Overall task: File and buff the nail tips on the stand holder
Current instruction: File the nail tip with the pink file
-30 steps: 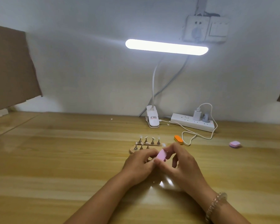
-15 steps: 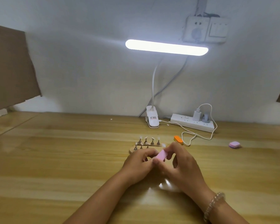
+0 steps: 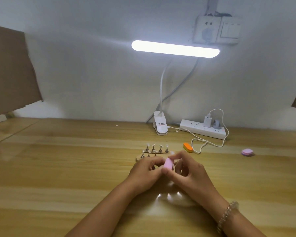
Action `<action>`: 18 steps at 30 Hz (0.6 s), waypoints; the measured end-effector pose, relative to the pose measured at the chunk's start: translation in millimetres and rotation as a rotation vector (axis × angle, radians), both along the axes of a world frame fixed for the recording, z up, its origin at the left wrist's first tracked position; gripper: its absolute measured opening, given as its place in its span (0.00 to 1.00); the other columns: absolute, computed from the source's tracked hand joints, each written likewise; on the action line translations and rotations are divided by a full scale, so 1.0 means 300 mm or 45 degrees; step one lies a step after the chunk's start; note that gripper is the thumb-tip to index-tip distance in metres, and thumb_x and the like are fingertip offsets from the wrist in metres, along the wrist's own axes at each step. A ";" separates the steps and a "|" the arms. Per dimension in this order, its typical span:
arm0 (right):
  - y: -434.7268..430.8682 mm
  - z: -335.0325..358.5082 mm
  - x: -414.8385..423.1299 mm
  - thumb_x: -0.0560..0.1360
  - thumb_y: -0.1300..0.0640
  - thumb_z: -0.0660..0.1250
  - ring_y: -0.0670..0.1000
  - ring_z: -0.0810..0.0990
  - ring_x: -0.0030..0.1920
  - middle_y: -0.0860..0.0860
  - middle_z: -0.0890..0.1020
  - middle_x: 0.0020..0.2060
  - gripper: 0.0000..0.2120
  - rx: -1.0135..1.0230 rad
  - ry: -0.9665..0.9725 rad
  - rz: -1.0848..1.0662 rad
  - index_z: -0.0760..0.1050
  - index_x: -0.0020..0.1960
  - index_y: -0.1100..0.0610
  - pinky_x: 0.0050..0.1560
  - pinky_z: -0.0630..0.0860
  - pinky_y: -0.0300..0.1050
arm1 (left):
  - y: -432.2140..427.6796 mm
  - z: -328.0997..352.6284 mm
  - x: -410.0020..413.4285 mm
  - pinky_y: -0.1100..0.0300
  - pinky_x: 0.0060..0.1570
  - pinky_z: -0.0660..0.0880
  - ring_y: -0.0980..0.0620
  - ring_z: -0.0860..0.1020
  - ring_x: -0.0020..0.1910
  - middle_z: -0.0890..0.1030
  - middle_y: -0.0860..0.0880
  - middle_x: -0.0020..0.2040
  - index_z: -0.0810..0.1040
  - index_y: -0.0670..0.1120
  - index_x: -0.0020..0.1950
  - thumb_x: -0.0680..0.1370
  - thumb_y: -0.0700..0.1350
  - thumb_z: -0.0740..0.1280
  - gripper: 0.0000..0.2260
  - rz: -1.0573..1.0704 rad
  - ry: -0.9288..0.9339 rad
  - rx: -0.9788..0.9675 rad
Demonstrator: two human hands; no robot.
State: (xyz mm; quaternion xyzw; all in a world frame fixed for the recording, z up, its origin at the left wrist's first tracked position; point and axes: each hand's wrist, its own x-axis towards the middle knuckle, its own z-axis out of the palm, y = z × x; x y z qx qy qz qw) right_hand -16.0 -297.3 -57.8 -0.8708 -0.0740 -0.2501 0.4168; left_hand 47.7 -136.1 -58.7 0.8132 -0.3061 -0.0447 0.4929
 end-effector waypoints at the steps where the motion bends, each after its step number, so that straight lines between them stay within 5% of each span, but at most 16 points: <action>1: -0.005 0.004 0.005 0.66 0.38 0.73 0.43 0.73 0.30 0.46 0.78 0.30 0.17 0.060 0.000 -0.044 0.76 0.47 0.47 0.34 0.69 0.37 | 0.000 -0.003 0.002 0.58 0.38 0.69 0.56 0.71 0.33 0.82 0.60 0.37 0.82 0.59 0.44 0.78 0.47 0.66 0.08 0.006 -0.017 0.014; 4: -0.011 0.006 0.005 0.66 0.36 0.73 0.44 0.73 0.31 0.45 0.79 0.35 0.18 0.049 -0.012 -0.113 0.75 0.45 0.47 0.36 0.74 0.45 | 0.004 -0.009 0.003 0.58 0.39 0.69 0.58 0.71 0.32 0.82 0.59 0.37 0.83 0.59 0.47 0.80 0.46 0.66 0.09 -0.004 -0.035 0.046; 13: -0.004 -0.009 0.003 0.67 0.41 0.74 0.44 0.73 0.34 0.43 0.77 0.38 0.15 -0.070 -0.078 -0.105 0.73 0.45 0.48 0.35 0.71 0.40 | 0.001 -0.011 0.006 0.61 0.36 0.67 0.61 0.68 0.29 0.82 0.58 0.38 0.84 0.56 0.48 0.77 0.49 0.65 0.07 -0.002 -0.032 0.022; 18: -0.016 -0.014 0.006 0.66 0.33 0.70 0.46 0.73 0.35 0.41 0.76 0.41 0.19 -0.055 -0.110 -0.210 0.72 0.44 0.46 0.36 0.71 0.41 | 0.002 -0.013 0.012 0.59 0.40 0.69 0.62 0.71 0.32 0.81 0.62 0.38 0.83 0.58 0.46 0.81 0.44 0.66 0.10 0.013 -0.032 0.028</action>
